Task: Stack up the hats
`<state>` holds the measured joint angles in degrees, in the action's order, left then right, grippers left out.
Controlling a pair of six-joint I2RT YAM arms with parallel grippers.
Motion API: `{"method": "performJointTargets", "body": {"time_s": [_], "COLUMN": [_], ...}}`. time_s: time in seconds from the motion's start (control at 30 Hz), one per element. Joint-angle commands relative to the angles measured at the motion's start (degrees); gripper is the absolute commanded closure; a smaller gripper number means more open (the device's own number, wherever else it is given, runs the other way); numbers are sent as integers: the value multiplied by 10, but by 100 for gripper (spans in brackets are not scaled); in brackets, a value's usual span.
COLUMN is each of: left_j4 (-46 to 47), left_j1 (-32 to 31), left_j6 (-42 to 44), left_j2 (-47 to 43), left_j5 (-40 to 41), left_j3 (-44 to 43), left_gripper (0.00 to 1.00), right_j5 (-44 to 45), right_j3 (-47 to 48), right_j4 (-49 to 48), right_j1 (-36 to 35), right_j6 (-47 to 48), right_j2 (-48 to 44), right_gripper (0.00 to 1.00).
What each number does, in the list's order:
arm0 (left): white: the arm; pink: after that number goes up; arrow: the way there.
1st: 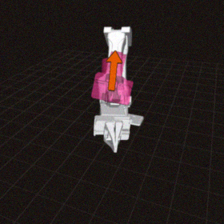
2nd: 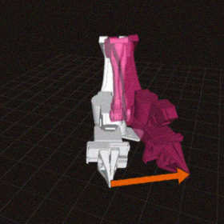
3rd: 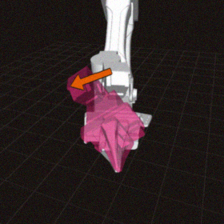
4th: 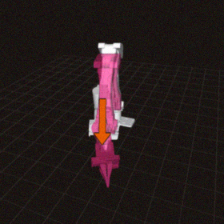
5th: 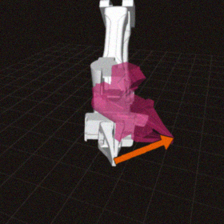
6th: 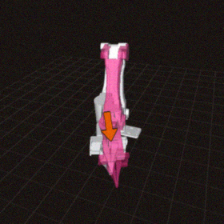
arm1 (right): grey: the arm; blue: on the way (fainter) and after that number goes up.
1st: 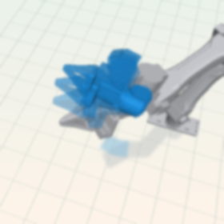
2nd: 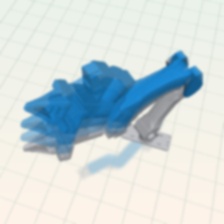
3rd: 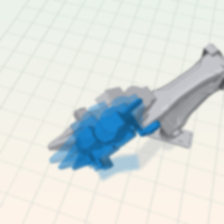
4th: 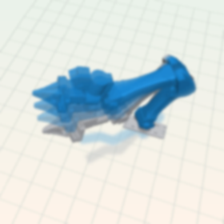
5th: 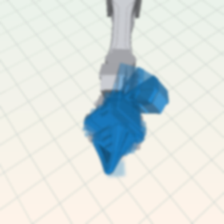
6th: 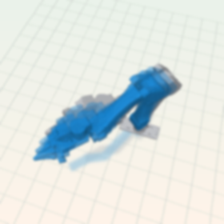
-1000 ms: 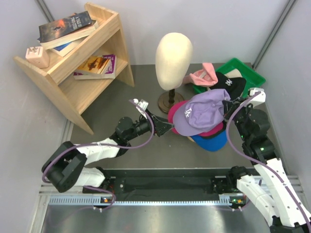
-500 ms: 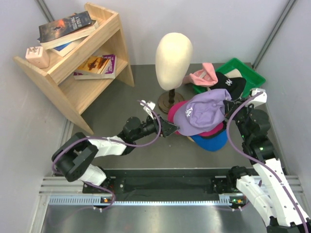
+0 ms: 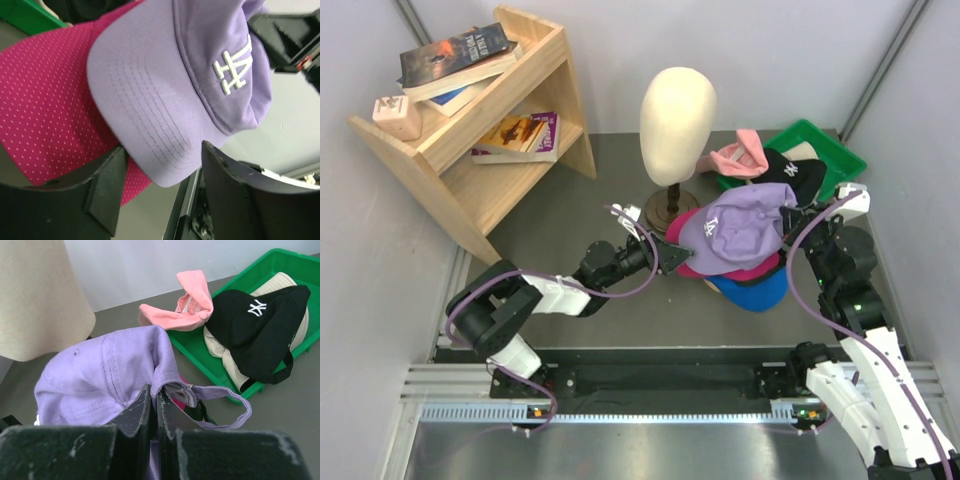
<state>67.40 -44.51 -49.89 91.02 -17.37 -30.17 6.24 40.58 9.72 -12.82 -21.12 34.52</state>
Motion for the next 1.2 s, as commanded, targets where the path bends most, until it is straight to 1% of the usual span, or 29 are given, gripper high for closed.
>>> {"method": "performJointTargets", "body": {"time_s": [0.0, 0.17, 0.33, 0.37, 0.43, 0.6, 0.7, 0.93, 0.97, 1.07, 1.17], "left_j4": [134, 147, 199, 208, 231, 273, 288, 285, 281, 236, 161], "left_j1": [-3, -6, -10, -10, -12, -12, -12, -12, -12, -12, -12], "left_j6": [-13, -14, -28, -33, -45, -95, -115, -135, -137, -149, -156], "left_j2": [-1, -4, 3, 4, 9, 20, 27, 12, 7, -25, -68], "left_j5": [38, 53, 65, 65, 63, 58, 51, 66, 68, 82, 105], "left_j3": [1, 10, 16, 17, 15, 14, 6, 17, 19, 29, 39], "left_gripper": [39, 48, 54, 58, 61, 79, 86, 100, 100, 100, 100], "right_j5": [-9, -11, -14, -15, -15, -24, -31, -40, -42, -47, -48], "right_j3": [-1, -1, -1, -1, -1, 16, 27, 51, 53, 59, 61], "right_j4": [-14, -11, -12, -12, -10, 9, 25, 67, 72, 87, 99], "right_j1": [8, 8, 8, 8, 9, 8, 8, 8, 9, 8, 8], "right_j6": [-1, 2, 4, 6, 7, 20, 22, 32, 33, 36, 35], "right_j2": [-4, -3, -3, -3, -3, -9, -15, -27, -29, -36, -40], "right_gripper": [100, 100, 100, 100, 100, 100, 100, 100, 100, 100, 100]}}
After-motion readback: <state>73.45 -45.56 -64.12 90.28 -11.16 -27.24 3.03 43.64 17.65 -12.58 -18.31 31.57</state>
